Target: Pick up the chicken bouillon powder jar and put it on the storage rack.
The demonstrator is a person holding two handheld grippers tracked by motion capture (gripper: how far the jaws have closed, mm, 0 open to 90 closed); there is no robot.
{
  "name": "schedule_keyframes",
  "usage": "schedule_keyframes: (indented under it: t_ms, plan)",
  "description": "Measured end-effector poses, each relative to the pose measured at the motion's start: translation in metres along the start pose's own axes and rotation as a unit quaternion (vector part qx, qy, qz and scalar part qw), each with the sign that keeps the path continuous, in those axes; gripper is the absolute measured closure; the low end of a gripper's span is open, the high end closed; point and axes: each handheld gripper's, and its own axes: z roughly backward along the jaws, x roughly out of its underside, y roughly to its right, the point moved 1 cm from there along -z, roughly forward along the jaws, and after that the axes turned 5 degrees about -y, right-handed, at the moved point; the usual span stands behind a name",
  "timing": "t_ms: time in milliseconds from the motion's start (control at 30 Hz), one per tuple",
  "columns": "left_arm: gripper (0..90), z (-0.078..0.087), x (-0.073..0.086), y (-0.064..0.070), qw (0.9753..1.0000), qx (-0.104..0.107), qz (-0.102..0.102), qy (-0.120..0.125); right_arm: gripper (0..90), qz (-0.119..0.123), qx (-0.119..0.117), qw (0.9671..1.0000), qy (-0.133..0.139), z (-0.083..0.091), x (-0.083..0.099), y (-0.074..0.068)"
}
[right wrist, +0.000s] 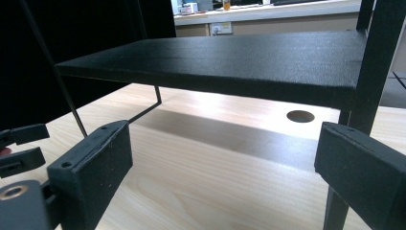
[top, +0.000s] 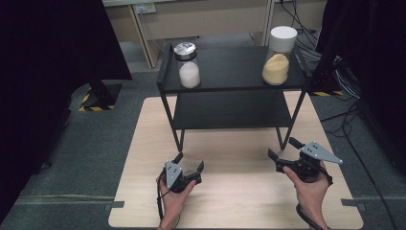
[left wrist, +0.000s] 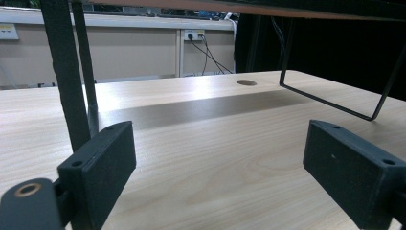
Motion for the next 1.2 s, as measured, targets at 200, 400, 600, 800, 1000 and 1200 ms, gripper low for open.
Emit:
schedule_keyframes:
  t_ms: [200,400,600,800,1000,1200]
  plan:
    - [10.2,0.000,0.000,0.000,1.0000,0.000,0.000,0.000,5.9,-0.004,0.000,1.0000,-0.004,-0.002,0.007,0.001]
    - [10.2,0.000,0.000,0.000,1.0000,0.000,0.001,0.001,5.9,-0.008,0.001,0.9999,-0.010,-0.004,0.013,0.002]
    - [10.2,0.000,0.000,0.000,1.0000,0.000,0.000,0.001,5.9,-0.009,0.003,0.9999,-0.013,-0.005,0.017,0.003]
    - [10.2,0.000,0.000,0.000,1.0000,0.000,0.000,0.000,5.7,-0.012,0.005,0.9997,-0.019,-0.007,0.021,0.004]
    - [10.2,0.000,0.000,0.000,1.0000,0.000,0.000,0.001,5.7,-0.016,0.006,0.9995,-0.027,-0.009,0.026,0.004]
    - [10.2,0.000,0.000,0.000,1.0000,0.000,-0.001,0.001,5.6,-0.019,0.007,0.9993,-0.030,-0.010,0.031,0.005]
